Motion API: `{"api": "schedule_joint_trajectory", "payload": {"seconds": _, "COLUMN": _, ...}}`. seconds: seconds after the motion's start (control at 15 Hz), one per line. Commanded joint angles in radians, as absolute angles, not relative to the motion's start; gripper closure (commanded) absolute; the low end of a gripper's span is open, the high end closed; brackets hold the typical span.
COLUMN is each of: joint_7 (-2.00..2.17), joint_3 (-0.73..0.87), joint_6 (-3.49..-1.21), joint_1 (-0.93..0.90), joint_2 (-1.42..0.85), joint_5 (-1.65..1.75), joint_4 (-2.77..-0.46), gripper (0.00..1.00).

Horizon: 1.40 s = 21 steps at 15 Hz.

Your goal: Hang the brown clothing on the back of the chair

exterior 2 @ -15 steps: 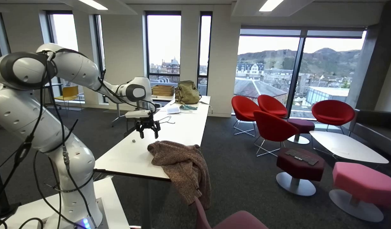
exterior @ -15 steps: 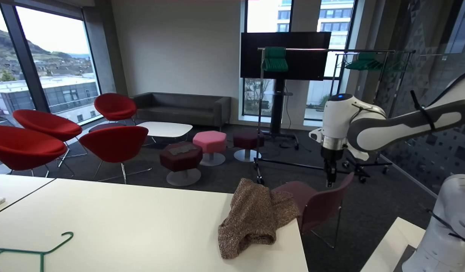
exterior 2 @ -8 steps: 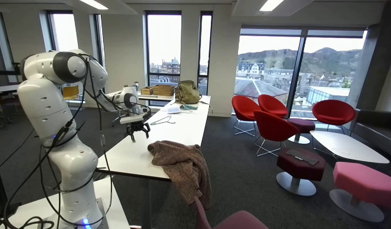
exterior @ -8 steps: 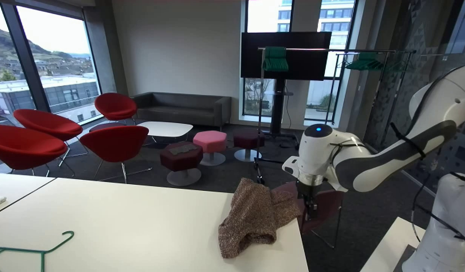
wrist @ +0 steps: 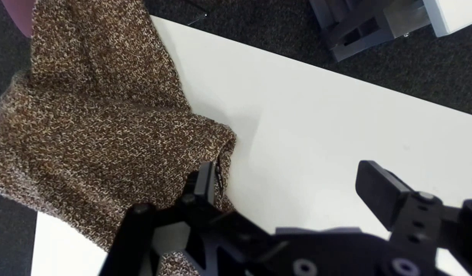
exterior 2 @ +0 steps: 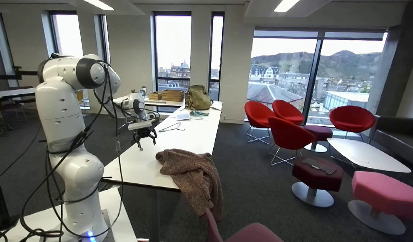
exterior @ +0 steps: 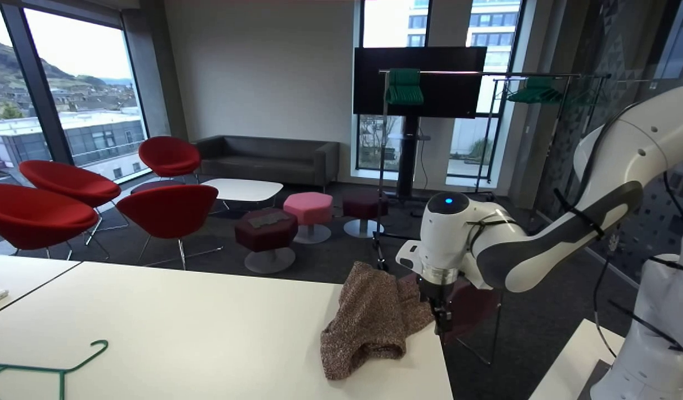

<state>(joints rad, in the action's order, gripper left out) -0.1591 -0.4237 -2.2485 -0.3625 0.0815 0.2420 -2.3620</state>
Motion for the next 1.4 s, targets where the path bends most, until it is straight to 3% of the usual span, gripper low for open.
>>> {"api": "schedule_joint_trajectory", "payload": {"seconds": 0.0, "joint_7": -0.159, "joint_3": -0.412, "joint_6": -2.245, "joint_1": -0.374, "joint_2": 0.081, "joint_5": 0.242, "joint_4": -2.36, "gripper": 0.0}}
{"api": "schedule_joint_trajectory", "payload": {"seconds": 0.47, "joint_7": -0.159, "joint_3": -0.413, "joint_6": -2.245, "joint_1": -0.374, "joint_2": 0.081, "joint_5": 0.243, "joint_4": -2.359, "gripper": 0.0}}
{"api": "schedule_joint_trajectory", "payload": {"seconds": 1.0, "joint_7": 0.266, "joint_3": -0.444, "joint_6": -2.018, "joint_1": -0.399, "joint_2": -0.082, "joint_5": 0.739, "joint_4": -2.187, "gripper": 0.0}}
{"api": "schedule_joint_trajectory", "payload": {"seconds": 1.33, "joint_7": 0.272, "joint_3": -0.431, "joint_6": -2.168, "joint_1": -0.447, "joint_2": -0.213, "joint_5": 0.807, "joint_4": -2.097, "gripper": 0.0}}
